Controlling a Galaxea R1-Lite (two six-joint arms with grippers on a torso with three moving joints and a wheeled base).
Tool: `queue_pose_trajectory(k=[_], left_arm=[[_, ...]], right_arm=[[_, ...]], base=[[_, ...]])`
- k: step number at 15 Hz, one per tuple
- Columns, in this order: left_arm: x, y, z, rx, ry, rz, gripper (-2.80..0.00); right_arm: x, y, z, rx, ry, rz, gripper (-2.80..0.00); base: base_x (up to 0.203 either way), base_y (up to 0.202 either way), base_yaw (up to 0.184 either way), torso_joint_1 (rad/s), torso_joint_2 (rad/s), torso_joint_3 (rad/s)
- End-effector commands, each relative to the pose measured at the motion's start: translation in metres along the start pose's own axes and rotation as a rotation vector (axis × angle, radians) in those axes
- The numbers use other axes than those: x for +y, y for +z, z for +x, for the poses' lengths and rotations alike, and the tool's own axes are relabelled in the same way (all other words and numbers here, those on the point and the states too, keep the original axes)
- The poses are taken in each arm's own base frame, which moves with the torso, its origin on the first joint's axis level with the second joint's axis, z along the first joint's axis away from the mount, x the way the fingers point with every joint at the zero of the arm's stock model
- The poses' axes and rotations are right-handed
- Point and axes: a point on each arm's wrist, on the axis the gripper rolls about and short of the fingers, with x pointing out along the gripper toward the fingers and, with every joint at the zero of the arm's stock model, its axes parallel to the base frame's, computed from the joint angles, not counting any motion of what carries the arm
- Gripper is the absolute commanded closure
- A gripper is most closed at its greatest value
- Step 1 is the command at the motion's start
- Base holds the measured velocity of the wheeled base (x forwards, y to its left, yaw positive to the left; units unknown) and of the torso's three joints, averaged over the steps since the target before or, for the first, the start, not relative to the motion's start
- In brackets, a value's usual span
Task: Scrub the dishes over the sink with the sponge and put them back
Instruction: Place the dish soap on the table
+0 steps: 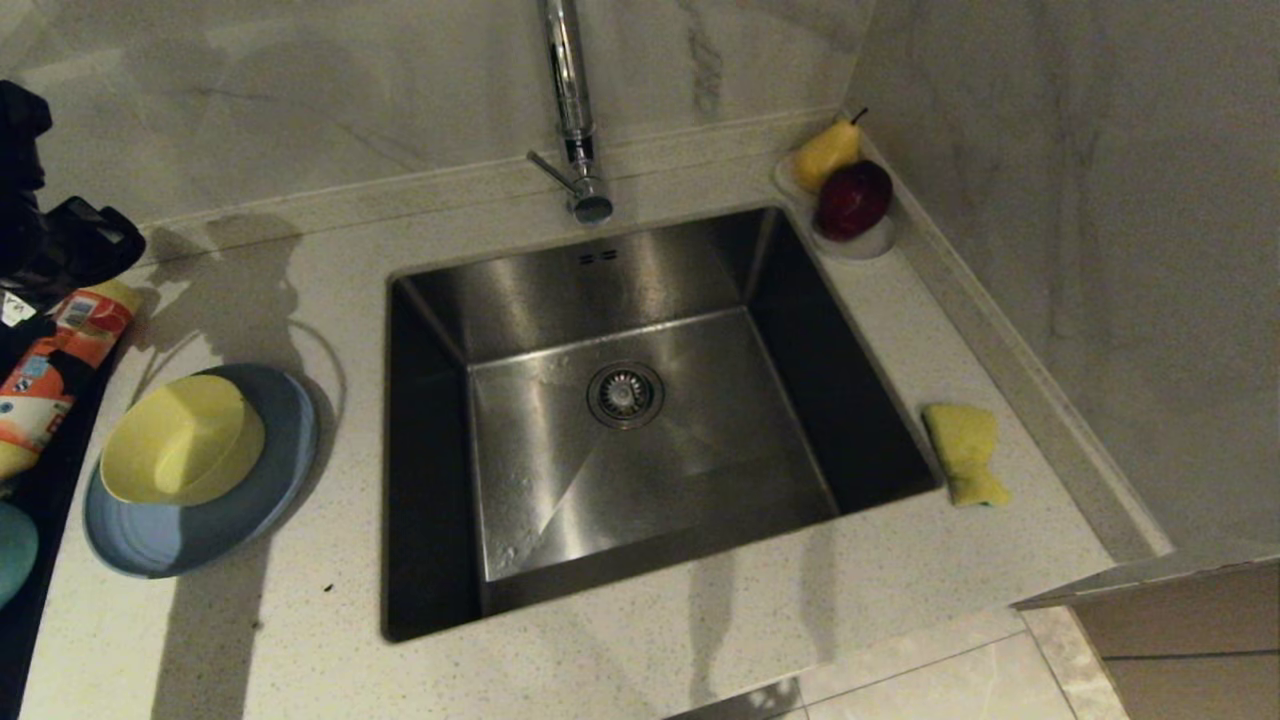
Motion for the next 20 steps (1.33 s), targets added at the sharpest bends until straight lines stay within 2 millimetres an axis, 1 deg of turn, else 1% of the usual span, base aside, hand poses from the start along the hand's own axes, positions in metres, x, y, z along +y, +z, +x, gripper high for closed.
queue_pose_trajectory(k=[1,3,5,7,9,12,14,16,17,20], left_arm=[[0.001,0.018,-0.022,-0.045,-0.021,0.027,-2.80],[0.002,0.026,-0.033,-0.068,-0.028,0.073,-2.80],[0.009,0.036,-0.040,-0.107,0.015,0.064,-2.80],[0.014,0.033,-0.039,-0.118,0.094,0.004,-2.80],[0.018,0.027,-0.035,-0.101,0.137,-0.123,-2.80],[0.025,0.021,-0.034,-0.058,0.192,-0.283,-2.80],[0.036,0.023,-0.030,-0.056,0.240,-0.369,-2.80],[0.042,0.019,-0.023,-0.056,0.268,-0.450,-2.80],[0.043,0.017,-0.019,-0.052,0.273,-0.485,-2.80],[0.043,0.002,-0.003,-0.022,0.299,-0.508,-2.80]], right_arm=[[0.000,0.000,0.000,-0.001,0.000,-0.001,0.00],[0.000,0.000,0.000,-0.001,0.000,-0.001,0.00],[0.000,0.000,0.000,-0.001,0.000,-0.001,0.00],[0.000,0.000,0.000,-0.001,0.000,-0.001,0.00],[0.000,0.000,0.000,-0.001,0.000,-0.001,0.00],[0.000,0.000,0.000,-0.001,0.000,-0.001,0.00],[0.000,0.000,0.000,-0.001,0.000,-0.001,0.00],[0.000,0.000,0.000,-0.001,0.000,-0.001,0.00],[0.000,0.000,0.000,-0.001,0.000,-0.001,0.00],[0.000,0.000,0.000,-0.001,0.000,-0.001,0.00]], base=[[0.000,0.000,0.000,0.000,0.00,0.000],[0.000,0.000,0.000,0.000,0.00,0.000],[0.000,0.000,0.000,0.000,0.00,0.000],[0.000,0.000,0.000,0.000,0.00,0.000],[0.000,0.000,0.000,0.000,0.00,0.000],[0.000,0.000,0.000,0.000,0.00,0.000],[0.000,0.000,0.000,0.000,0.00,0.000],[0.000,0.000,0.000,0.000,0.00,0.000],[0.000,0.000,0.000,0.000,0.00,0.000],[0.000,0.000,0.000,0.000,0.00,0.000]])
